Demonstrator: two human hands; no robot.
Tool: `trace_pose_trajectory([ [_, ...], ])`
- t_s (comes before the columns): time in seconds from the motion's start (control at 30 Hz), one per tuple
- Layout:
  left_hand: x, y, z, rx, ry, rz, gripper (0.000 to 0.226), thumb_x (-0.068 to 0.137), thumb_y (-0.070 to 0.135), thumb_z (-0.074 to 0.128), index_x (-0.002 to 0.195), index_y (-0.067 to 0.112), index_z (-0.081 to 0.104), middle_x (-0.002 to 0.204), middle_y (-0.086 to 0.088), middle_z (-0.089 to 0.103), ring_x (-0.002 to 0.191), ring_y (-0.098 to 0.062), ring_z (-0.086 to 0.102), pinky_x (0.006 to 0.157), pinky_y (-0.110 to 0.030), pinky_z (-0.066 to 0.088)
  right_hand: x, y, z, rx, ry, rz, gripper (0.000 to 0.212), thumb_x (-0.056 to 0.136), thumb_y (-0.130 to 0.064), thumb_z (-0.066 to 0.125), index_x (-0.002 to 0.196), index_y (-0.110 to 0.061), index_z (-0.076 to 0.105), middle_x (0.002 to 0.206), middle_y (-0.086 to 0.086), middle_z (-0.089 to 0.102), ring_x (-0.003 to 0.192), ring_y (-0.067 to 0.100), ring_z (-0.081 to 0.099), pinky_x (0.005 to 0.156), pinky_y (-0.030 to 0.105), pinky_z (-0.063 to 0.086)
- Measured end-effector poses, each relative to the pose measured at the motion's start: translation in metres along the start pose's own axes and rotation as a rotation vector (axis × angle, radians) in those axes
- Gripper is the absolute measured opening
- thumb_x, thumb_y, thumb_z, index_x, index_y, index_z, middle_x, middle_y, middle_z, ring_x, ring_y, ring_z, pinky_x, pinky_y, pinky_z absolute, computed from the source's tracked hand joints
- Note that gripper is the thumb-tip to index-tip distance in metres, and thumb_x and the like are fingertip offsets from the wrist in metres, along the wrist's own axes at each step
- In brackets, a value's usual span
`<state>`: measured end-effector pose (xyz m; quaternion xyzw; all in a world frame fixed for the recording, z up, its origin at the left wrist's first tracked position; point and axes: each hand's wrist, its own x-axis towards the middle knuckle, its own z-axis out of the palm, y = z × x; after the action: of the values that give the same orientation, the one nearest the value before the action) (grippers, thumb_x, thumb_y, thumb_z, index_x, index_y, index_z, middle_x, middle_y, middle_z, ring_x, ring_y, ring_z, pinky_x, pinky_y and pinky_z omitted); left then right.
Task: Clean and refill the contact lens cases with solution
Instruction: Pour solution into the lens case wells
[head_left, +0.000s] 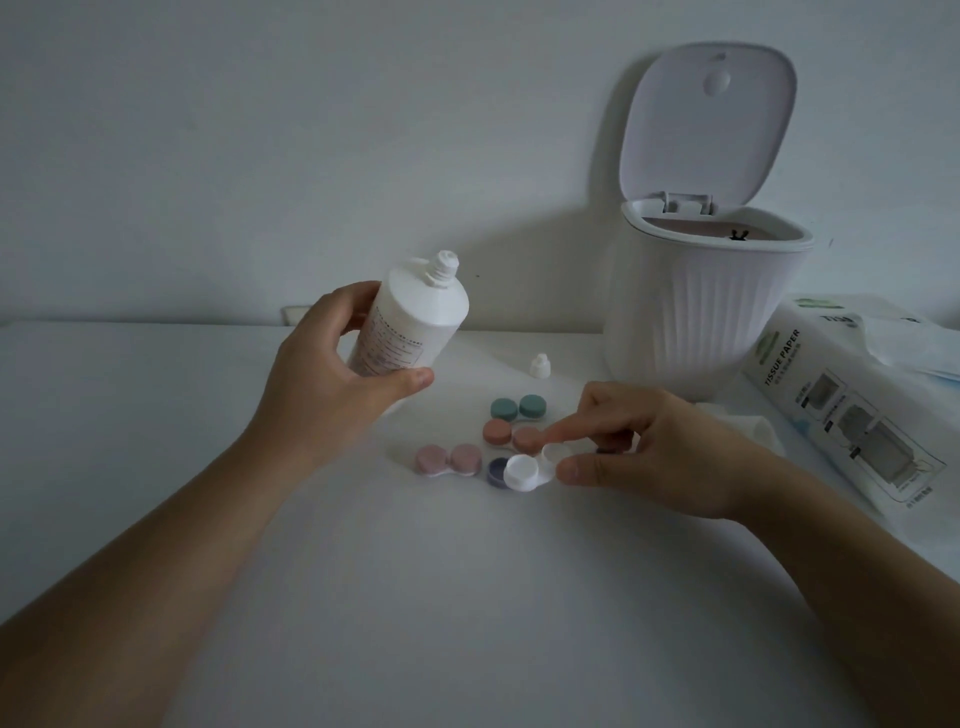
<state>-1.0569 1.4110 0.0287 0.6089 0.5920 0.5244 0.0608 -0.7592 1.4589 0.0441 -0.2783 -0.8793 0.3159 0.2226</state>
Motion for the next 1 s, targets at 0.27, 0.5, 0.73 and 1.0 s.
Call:
trace_pose_trajectory([
  [0.27,0.001,-0.0007,0.0051,-0.056,0.011,-0.021,0.07,0.061,0.049,0.085,0.125,0.044,0.055,0.122,0.031,0.063,0.117,0.005,0.059,0.096,-0.019,0.045,-0.0005,0.0011,0.0027,-0.262,-0.119,0.032,0.037,0.071,-0.065,0.061,0.104,-0.052,0.072,0.078,-0.007,0.05,0.083,-0.001,0.042,0.075,0.016,0.027],
  [0.5,0.0008,-0.0007,0.0042,-0.027,0.013,-0.012,0.069,0.066,0.045,0.087,0.127,0.039,0.055,0.122,0.029,0.064,0.117,0.003,0.059,0.097,-0.021,0.045,0.0002,0.0058,0.0047,-0.32,-0.178,0.047,0.018,0.082,-0.059,0.066,0.098,-0.064,0.062,0.082,-0.01,0.047,0.087,-0.003,0.037,0.083,0.02,0.028],
  [0.73,0.0016,-0.0017,0.0033,-0.004,0.008,0.013,0.067,0.071,0.039,0.09,0.128,0.039,0.054,0.12,0.032,0.061,0.117,0.006,0.058,0.095,-0.017,0.043,-0.0002,0.0056,0.0059,-0.378,-0.131,0.046,0.034,0.087,-0.052,0.067,0.12,-0.05,0.061,0.084,-0.014,0.047,0.086,-0.004,0.039,0.08,0.018,0.028],
  [1.0,0.0019,-0.0023,0.0034,-0.003,0.0,0.021,0.07,0.066,0.048,0.085,0.128,0.041,0.053,0.122,0.033,0.061,0.117,0.007,0.057,0.096,-0.017,0.043,0.0018,0.0014,0.007,-0.365,-0.113,0.035,0.014,0.082,-0.043,0.073,0.082,-0.031,0.065,0.085,-0.005,0.056,0.08,0.009,0.048,0.072,0.023,0.036],
])
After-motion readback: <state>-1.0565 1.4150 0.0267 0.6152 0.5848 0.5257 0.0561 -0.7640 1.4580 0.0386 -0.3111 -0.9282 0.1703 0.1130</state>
